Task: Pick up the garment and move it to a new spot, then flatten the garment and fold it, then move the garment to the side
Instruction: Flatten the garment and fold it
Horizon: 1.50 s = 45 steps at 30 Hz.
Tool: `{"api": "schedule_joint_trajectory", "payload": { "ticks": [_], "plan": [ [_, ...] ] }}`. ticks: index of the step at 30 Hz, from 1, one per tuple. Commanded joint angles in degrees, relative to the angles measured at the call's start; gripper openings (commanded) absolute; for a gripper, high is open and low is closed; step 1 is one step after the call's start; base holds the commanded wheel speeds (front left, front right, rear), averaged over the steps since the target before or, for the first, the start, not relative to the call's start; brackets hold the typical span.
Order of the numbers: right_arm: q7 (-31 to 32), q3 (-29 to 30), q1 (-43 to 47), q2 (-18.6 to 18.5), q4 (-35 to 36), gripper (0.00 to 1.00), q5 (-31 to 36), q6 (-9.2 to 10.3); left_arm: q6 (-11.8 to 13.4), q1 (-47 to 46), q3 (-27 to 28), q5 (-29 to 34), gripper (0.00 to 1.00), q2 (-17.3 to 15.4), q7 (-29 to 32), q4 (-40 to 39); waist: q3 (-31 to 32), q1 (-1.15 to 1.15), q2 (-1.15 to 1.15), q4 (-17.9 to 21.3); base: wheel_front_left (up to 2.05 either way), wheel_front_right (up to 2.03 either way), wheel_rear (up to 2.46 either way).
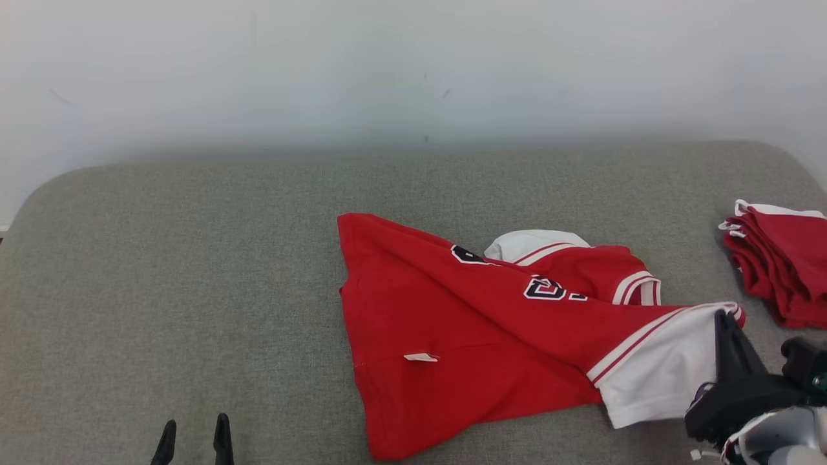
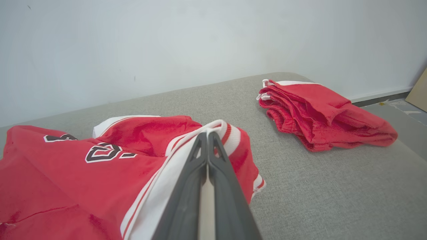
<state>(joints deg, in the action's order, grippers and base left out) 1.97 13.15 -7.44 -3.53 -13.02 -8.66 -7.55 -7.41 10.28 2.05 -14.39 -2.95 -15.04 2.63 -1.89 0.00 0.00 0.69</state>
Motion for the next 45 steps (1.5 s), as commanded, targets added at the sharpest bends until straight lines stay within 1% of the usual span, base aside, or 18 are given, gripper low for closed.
{"api": "schedule_joint_trajectory", "payload": {
  "ticks": [1, 4, 6, 9, 16, 17, 18, 19, 20, 26, 31, 36, 45],
  "plan": [
    [0.3, 0.4, -1.6, -0.6, 0.2, 0.0, -0.5, 0.15, 0.0, -0.6, 0.0, -0.3, 1.0, 0.1, -0.2, 0.2, -0.5, 0.0, 0.0, -0.2, 0.0, 0.0, 0.0],
    [1.5, 1.9, -5.4, -0.8, -1.9, 0.0, -1.6, 0.15, 0.0, -1.1, -0.2, -0.2, 1.0, 0.1, -0.2, 0.3, -1.6, 0.0, 0.0, -0.6, 0.0, 0.0, 0.0],
    [1.9, 3.6, -8.5, -0.7, -4.4, 0.0, -3.1, 0.15, -0.1, -1.5, -0.5, 0.0, 1.0, 0.1, -0.2, 0.3, -2.5, 0.0, 0.0, -1.2, 0.0, 0.0, 0.0],
    [1.8, 5.6, -12.4, -0.8, -8.8, 0.0, -3.6, 0.15, 0.0, -2.5, -1.0, 0.2, 1.0, 0.1, -0.2, 0.4, -4.1, 0.0, 0.0, -2.4, 0.0, 0.0, 0.0],
    [-0.8, 10.5, -20.2, -2.1, -20.0, 0.0, -1.6, 0.15, 0.0, -4.6, -1.9, 1.1, 1.0, 0.1, -0.2, -0.1, -7.8, 0.0, 0.0, -5.5, 0.0, 0.0, 0.0],
    [-0.8, 10.5, -20.2, -2.1, -20.0, 0.0, -1.6, 0.15, 0.0, -4.6, -1.9, 1.1, 1.0, 0.1, -0.2, -0.1, -7.8, 0.0, 0.0, -5.5, 0.0, 0.0, 0.0],
    [-1.3, 11.1, -21.2, -2.3, -21.7, 0.05, -1.1, 0.15, 0.0, -5.0, -1.9, 1.1, 1.0, 0.1, -0.2, -0.3, -8.2, 0.0, 0.0, -5.9, 0.0, 0.0, 0.0],
    [-1.8, 11.7, -21.9, -2.5, -23.1, 0.26, -0.6, 0.15, 0.0, -5.2, -1.9, 1.2, 1.0, 0.1, -0.2, -0.4, -8.6, 0.0, 0.0, -6.2, 0.0, 0.0, 0.0],
    [-2.4, 12.1, -22.6, -2.7, -24.5, 0.99, -0.1, 0.15, 0.0, -5.4, -1.9, 1.2, 1.0, 0.1, -0.2, -0.5, -8.9, 0.0, 0.0, -6.4, 0.0, 0.0, 0.0],
    [-5.8, 12.8, -24.4, -3.7, -29.6, 1.0, 2.0, 0.15, 0.0, -5.6, -1.1, 1.1, 1.0, 0.1, -0.2, -0.4, -8.7, 0.0, 0.0, -6.5, 0.0, 0.0, 0.0],
    [-7.8, 10.2, -21.8, -4.8, -29.4, 1.0, 3.2, 0.15, 0.0, -4.3, -0.1, 0.6, 1.0, 0.1, -0.2, 0.0, -6.2, 0.0, 0.0, -5.2, 0.0, 0.0, 0.0],
    [-9.0, 6.0, -16.0, -4.9, -24.3, 1.0, 3.1, 0.15, 0.0, -2.3, 1.1, -0.2, 1.0, 0.1, -0.2, 0.5, -2.8, 0.0, 0.0, -3.0, 0.0, 0.0, 0.0],
    [-11.8, -2.4, -2.6, -2.8, -9.4, 1.0, 0.7, 0.15, 0.0, 0.8, 3.5, -1.3, 1.0, 0.1, -0.2, 1.2, 1.9, 0.0, 0.0, 1.0, 0.0, 0.0, 0.0]
  ]
}}
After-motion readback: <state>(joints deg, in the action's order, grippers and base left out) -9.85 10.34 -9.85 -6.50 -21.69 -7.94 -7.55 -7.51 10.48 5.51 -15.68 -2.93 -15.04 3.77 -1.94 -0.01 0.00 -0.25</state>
